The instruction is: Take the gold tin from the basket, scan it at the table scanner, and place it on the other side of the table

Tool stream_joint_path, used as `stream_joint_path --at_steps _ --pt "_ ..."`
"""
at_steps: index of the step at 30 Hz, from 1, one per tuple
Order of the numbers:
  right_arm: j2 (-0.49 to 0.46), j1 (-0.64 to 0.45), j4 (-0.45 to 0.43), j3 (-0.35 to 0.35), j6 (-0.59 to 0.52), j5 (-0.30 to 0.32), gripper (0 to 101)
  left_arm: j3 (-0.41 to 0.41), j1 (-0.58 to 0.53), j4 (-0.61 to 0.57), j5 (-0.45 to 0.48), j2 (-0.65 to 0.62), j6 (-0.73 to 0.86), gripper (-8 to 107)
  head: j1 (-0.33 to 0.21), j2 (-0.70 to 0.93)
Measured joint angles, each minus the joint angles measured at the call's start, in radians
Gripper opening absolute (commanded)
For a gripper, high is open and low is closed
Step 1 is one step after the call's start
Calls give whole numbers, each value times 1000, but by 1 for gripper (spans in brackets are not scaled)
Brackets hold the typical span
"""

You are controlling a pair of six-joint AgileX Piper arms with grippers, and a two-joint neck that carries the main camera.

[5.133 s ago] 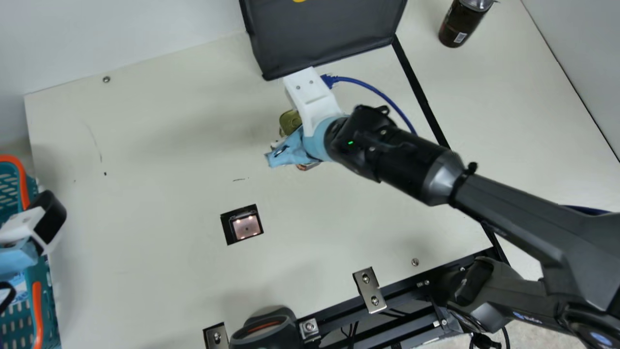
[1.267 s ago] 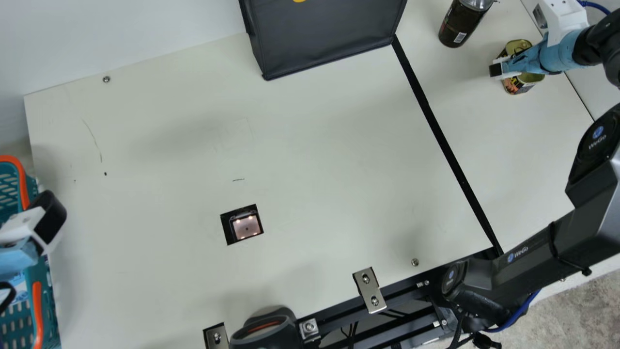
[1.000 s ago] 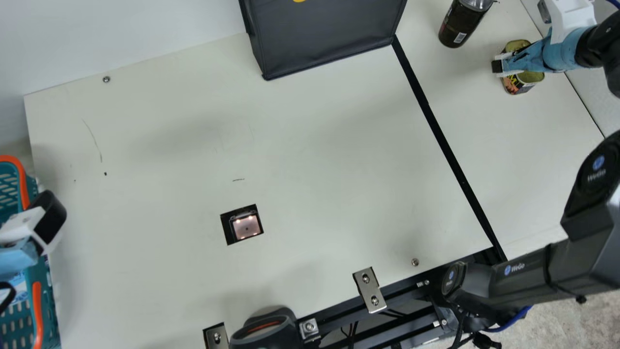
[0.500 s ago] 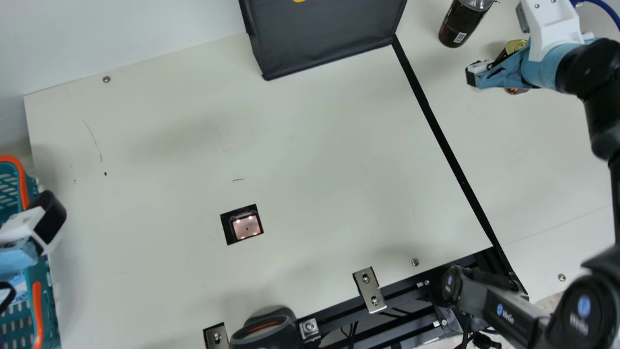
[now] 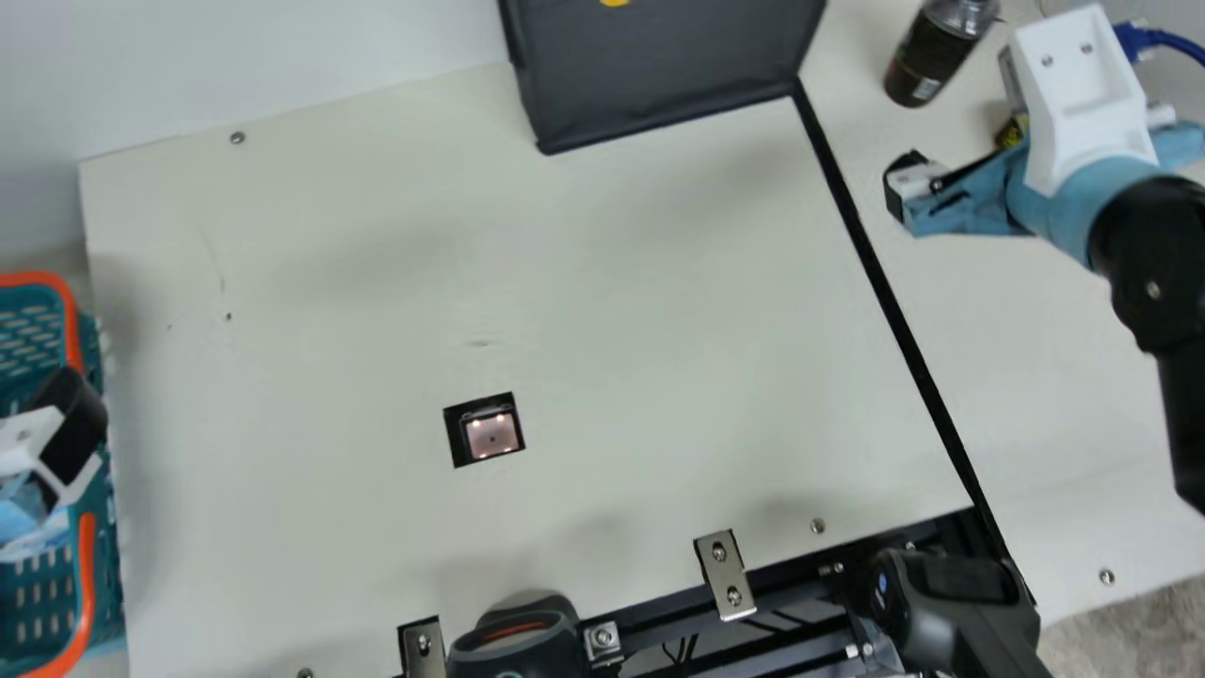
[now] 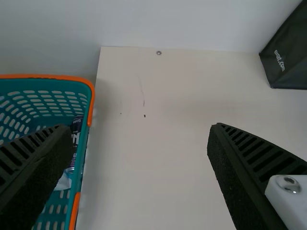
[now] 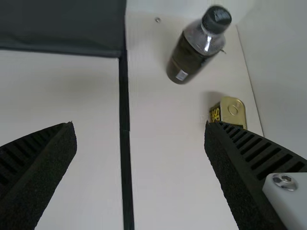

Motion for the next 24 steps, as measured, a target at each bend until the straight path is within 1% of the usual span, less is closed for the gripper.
stream_joint_path --at_steps 8,10,21,24 --pt "-102 123 -18 -69 120 135 95 -74 58 12 139 -89 61 90 0 184" --pt "-130 152 -18 -85 150 175 95 -81 62 12 161 -97 61 90 0 224" --pt "-274 321 -29 -177 321 364 95 -81 62 12 164 -97 61 90 0 229" --pt "-301 353 -28 -191 356 410 95 -81 62 12 164 -97 61 90 0 227"
